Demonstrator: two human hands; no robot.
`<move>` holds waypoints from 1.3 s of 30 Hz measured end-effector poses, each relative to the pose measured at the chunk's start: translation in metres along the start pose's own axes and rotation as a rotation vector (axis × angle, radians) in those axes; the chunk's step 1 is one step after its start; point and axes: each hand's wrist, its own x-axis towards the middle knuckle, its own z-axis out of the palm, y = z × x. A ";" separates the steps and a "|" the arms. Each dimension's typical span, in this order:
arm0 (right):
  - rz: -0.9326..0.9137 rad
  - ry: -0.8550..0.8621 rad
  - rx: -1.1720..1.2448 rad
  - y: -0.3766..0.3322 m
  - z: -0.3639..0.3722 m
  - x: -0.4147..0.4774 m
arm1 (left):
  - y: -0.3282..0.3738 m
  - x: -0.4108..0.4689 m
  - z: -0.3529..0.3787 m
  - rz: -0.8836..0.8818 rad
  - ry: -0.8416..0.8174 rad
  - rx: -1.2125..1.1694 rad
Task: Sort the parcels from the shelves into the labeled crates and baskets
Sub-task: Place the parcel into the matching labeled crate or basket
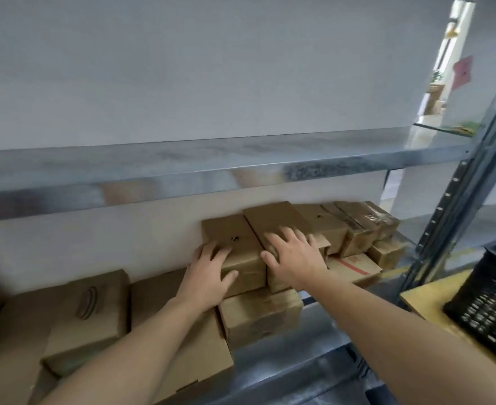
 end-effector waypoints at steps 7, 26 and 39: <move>-0.085 0.051 0.024 0.007 0.022 0.006 | 0.009 -0.013 0.010 -0.164 0.062 -0.272; -0.219 0.150 0.988 -0.034 -0.003 -0.003 | 0.054 -0.059 -0.035 -0.185 0.580 -0.727; -0.219 0.004 1.402 -0.097 0.004 -0.040 | 0.019 -0.117 -0.046 -0.424 0.643 -1.259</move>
